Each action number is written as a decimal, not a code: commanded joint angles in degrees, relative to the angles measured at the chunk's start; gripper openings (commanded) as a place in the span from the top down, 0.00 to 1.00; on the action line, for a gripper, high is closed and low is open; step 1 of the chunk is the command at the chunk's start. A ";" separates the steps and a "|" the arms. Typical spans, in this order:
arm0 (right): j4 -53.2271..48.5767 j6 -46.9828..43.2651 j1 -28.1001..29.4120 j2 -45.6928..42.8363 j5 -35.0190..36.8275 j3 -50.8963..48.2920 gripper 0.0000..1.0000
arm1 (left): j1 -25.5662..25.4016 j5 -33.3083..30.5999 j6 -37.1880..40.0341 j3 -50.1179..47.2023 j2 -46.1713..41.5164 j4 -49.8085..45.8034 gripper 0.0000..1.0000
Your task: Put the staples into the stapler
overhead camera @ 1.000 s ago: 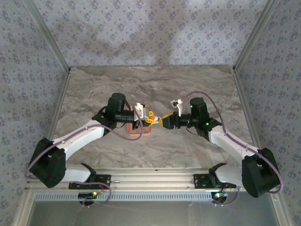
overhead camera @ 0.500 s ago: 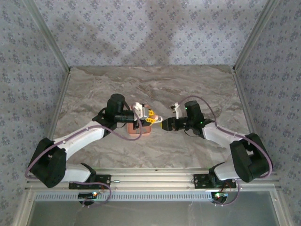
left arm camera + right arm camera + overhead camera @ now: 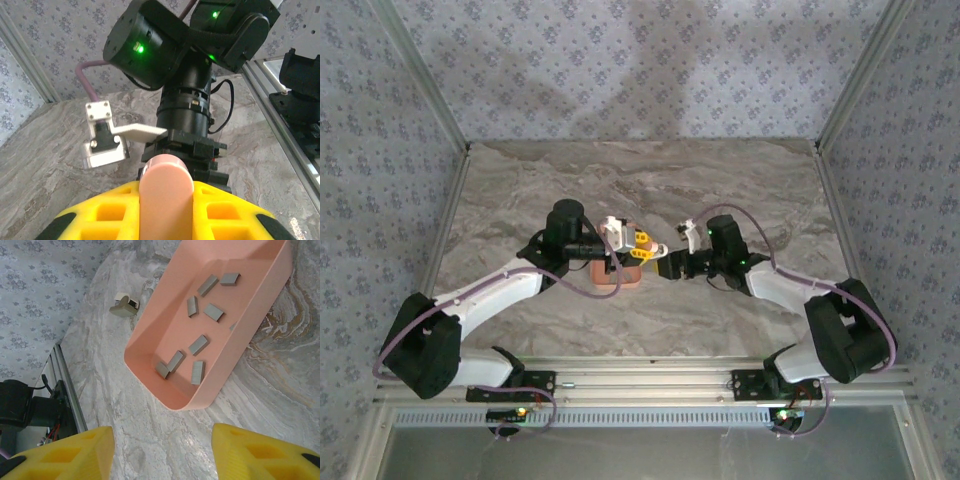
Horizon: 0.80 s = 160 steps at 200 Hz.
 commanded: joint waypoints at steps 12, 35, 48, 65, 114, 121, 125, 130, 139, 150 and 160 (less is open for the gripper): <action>-2.14 -0.44 -2.35 -6.22 -2.38 -1.64 0.44 | -0.29 -1.19 2.94 -0.41 -2.21 -2.29 0.84; -3.37 1.08 -3.74 -10.59 -4.51 -2.23 0.42 | -0.24 -2.47 4.88 -0.41 -2.16 -3.95 0.84; -3.25 2.70 -4.06 -12.26 -6.36 -2.22 0.42 | -0.29 -2.68 5.76 -0.47 -2.01 -4.38 0.85; -2.62 5.60 -4.40 -12.93 -8.36 -1.81 0.43 | -0.29 -2.70 6.51 -0.32 -1.80 -4.72 0.84; 1.71 12.75 -5.08 -12.60 -11.29 -1.18 0.52 | -0.29 -2.76 7.24 -0.21 -1.52 -5.08 0.84; 2.19 13.47 -5.19 -12.43 -12.05 -0.99 0.54 | -0.28 -2.79 7.37 -0.21 -1.46 -5.08 0.84; 2.32 13.53 -5.20 -12.28 -12.44 -1.01 0.55 | -0.29 -2.89 7.33 -0.21 -1.51 -5.16 0.84; 2.39 14.23 -5.37 -12.18 -12.66 -0.88 0.56 | -0.27 -2.94 7.41 -0.16 -1.55 -5.28 0.85; 2.47 15.54 -5.46 -12.03 -12.80 -0.73 0.58 | -0.25 -2.81 7.48 -0.12 -1.54 -5.28 0.85; 3.31 16.73 -5.56 -11.87 -12.83 -0.72 0.60 | -0.31 -2.85 7.52 -0.12 -1.56 -5.32 0.85; 4.76 18.25 -5.49 -11.51 -13.17 -0.68 0.62 | -0.38 -2.83 7.62 -0.05 -1.51 -5.27 0.85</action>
